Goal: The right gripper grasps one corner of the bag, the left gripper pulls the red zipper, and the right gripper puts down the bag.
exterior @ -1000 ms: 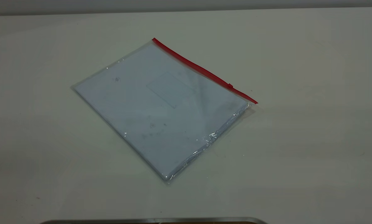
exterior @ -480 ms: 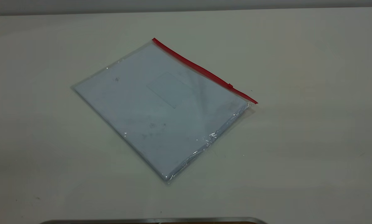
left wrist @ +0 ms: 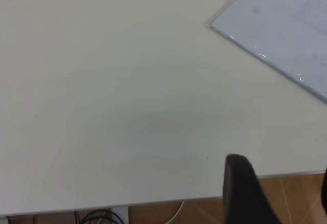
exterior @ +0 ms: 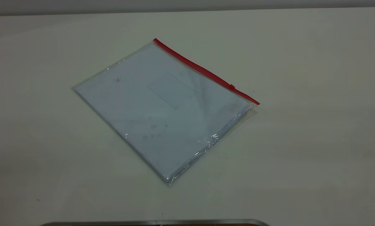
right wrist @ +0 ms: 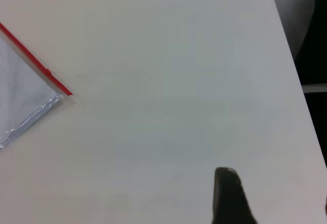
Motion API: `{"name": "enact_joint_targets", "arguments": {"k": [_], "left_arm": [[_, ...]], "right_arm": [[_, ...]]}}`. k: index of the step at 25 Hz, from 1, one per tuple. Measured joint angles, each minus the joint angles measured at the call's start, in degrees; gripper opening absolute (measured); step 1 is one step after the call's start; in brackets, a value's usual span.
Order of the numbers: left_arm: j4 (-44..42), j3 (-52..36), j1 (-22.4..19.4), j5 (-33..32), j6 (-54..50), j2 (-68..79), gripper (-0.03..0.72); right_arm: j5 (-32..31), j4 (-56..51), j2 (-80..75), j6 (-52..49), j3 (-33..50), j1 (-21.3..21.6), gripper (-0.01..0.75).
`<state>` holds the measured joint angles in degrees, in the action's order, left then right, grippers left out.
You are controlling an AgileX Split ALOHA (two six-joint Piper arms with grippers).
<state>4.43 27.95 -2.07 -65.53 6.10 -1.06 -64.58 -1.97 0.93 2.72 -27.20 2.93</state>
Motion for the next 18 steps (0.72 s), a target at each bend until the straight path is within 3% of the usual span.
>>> {"name": "enact_joint_targets", "arguments": {"k": [9,13,18], "left_arm": [[0.0,0.0,0.0,0.1,0.0,0.0,0.427],[0.1,0.0,0.0,0.4,-0.1,0.0,0.427],[0.5,1.8,0.0,11.0,-1.2,3.4,0.427]], "right_arm": [[0.0,0.1,0.0,0.0,0.0,0.0,0.476],[0.4,-5.3,-1.2,0.4,0.0,0.0,0.468],[7.6,-16.3,-12.7,7.3,-0.5,0.0,0.468]]}}
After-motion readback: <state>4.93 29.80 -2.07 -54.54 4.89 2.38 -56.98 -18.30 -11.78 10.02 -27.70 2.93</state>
